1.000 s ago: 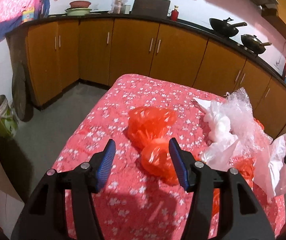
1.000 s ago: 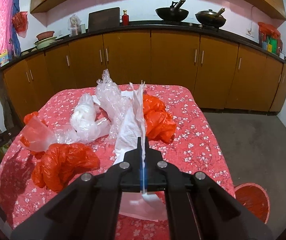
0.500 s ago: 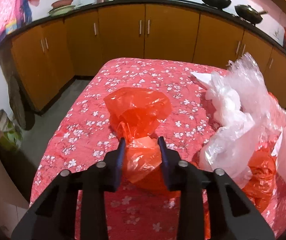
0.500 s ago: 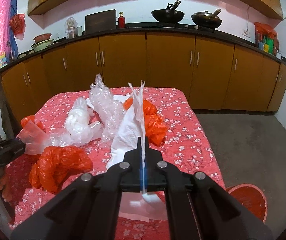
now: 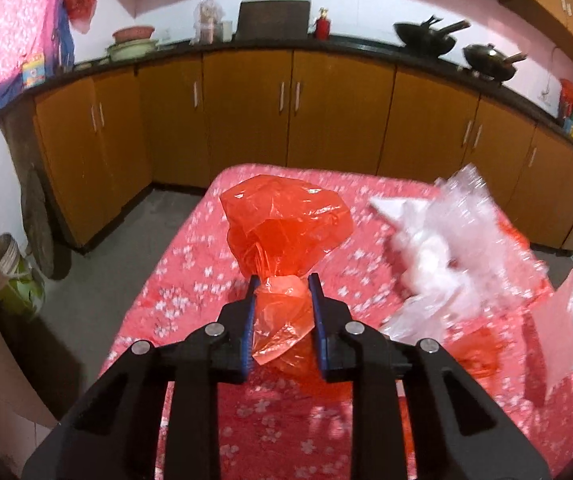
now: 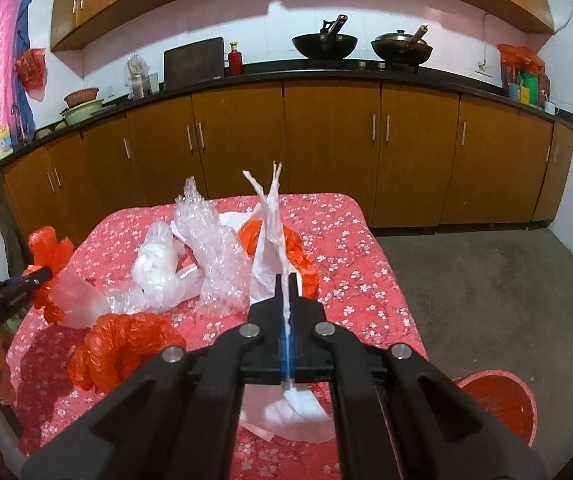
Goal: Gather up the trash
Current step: 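Carry the white paper and red bag over to the orange basket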
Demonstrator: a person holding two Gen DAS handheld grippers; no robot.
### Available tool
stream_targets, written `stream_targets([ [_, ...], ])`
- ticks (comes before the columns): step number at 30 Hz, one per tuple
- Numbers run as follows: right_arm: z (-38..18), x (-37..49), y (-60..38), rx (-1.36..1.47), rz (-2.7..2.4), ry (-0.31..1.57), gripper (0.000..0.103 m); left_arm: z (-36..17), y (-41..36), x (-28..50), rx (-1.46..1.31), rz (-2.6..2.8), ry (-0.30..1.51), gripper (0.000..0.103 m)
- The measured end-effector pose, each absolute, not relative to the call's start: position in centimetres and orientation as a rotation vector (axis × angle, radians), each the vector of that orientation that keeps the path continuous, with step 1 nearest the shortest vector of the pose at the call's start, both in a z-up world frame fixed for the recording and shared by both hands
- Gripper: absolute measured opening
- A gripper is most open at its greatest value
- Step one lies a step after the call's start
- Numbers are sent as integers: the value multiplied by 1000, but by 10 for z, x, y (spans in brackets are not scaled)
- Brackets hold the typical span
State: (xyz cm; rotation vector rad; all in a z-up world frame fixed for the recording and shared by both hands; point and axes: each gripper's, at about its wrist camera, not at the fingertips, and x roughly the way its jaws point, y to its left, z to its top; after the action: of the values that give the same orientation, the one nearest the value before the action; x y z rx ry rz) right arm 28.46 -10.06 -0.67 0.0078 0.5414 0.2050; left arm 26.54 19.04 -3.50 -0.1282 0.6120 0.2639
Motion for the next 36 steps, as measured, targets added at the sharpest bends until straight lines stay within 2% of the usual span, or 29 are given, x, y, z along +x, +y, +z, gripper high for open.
stream_targets([
  [8,5,270,-123,31,184,508,2,4,149,250,-108,134,515,23],
  [17,13,259,-172,54,113,480,2,23,87,244,-73,-4,474,23],
  [36,-24,230,-341,108,-183,523,2,-11,-99,243,21,-336,541,23],
])
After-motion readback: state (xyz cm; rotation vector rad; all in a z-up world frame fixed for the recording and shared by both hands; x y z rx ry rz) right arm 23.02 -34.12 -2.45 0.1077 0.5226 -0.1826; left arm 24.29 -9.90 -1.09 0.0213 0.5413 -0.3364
